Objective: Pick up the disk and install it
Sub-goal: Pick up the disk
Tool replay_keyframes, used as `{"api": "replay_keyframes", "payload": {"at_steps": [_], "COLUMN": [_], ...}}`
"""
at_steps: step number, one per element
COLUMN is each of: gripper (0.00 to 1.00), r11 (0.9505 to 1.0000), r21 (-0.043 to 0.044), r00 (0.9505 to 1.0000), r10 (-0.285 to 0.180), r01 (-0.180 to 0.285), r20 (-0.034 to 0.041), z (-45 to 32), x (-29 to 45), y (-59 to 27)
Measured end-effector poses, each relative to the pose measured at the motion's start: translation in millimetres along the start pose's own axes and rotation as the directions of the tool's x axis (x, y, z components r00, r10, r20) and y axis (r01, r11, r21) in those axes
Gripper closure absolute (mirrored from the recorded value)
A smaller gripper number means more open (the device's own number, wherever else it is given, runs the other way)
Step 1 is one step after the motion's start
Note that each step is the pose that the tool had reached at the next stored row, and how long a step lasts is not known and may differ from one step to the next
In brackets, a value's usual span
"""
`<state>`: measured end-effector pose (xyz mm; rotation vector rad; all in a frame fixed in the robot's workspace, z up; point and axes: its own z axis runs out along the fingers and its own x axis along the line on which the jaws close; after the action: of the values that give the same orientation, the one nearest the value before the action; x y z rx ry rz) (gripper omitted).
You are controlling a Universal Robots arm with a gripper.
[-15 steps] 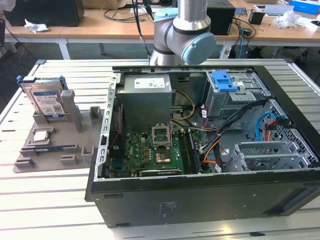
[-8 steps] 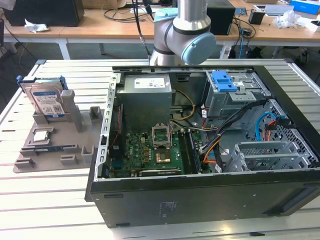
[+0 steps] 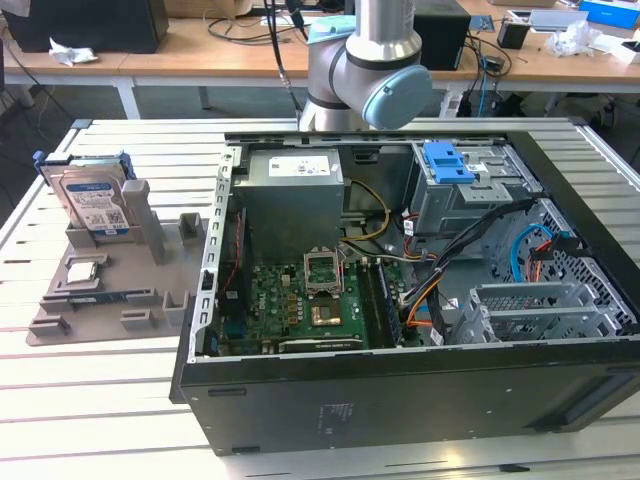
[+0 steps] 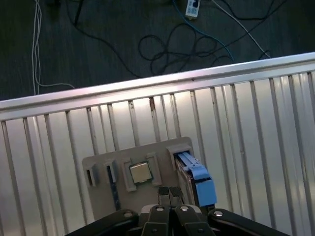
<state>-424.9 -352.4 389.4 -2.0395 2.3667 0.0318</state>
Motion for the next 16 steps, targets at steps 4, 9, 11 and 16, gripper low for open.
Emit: {"api": "replay_keyframes", "payload": {"at_steps": [4,9,11,16], "gripper": [0.89,0.89,0.89,0.89], "r11": [0.9987,0.9939,0.9908,0.9859], "r21": [-0.0013,-0.0030,-0.0036,-0.0045], "r00": [0.9987,0.9939,0.9908,0.9859], "r10": [-0.050,-0.110,-0.136,-0.167], "r01": [0.050,0.110,0.136,0.167], "r20": [-0.0002,-0.0003,-0.0003,-0.0003], "z": [0.0,0.0,0.0,0.0], "x": [0.0,0.0,0.0,0.0], "y": [0.0,0.0,0.0,0.0]}}
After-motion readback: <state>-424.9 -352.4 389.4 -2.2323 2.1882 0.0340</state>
